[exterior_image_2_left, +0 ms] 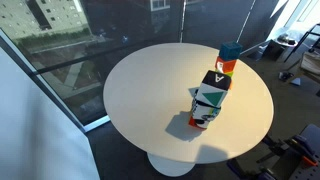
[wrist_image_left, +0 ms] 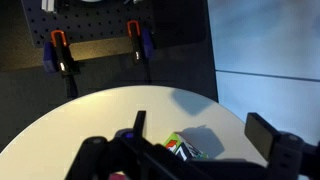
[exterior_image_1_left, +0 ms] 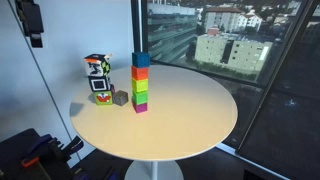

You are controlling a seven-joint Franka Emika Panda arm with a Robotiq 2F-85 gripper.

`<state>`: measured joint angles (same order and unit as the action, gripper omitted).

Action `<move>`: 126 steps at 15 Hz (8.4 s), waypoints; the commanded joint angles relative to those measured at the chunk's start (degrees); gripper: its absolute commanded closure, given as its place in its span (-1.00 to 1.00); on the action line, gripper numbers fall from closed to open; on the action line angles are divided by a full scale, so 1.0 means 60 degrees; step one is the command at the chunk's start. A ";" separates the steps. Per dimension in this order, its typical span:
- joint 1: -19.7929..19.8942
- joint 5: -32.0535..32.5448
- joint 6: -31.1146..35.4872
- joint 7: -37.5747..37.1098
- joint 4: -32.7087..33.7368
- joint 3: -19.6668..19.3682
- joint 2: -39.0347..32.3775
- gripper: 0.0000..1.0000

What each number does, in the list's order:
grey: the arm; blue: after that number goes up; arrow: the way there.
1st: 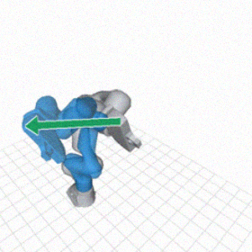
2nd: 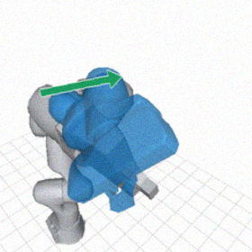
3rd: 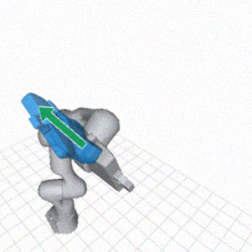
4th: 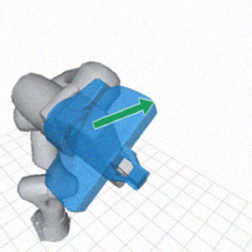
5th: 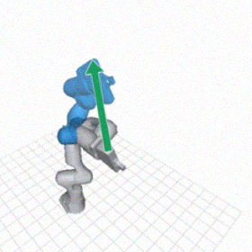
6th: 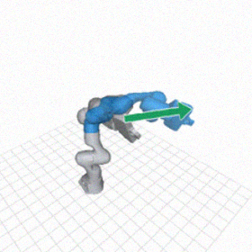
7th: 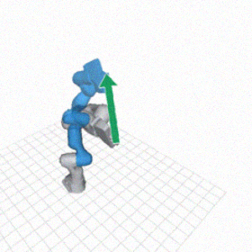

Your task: Remove the plushy cube at the top of the pile and put it on the table

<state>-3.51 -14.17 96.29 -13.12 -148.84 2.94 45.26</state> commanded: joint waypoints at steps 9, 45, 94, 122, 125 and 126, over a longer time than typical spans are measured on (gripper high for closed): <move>0.0428 -0.0059 0.0701 -0.0102 0.0048 0.0235 -0.0092 -1.00; -0.0494 0.1076 0.5945 0.3041 0.1467 0.0306 -0.4542 -1.00; 0.1313 0.2361 0.3929 0.0796 0.1914 -0.0429 -0.3811 0.90; 0.1990 0.2323 0.4964 0.1019 0.3086 -0.1688 -0.6411 -0.49; 0.1939 0.2257 0.4841 0.1096 0.3067 -0.1658 -0.6204 -0.95; 0.1919 0.2236 0.4793 0.1126 0.3059 -0.1648 -0.6137 -1.00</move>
<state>8.39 -0.04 126.67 -7.52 -131.55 -6.83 7.48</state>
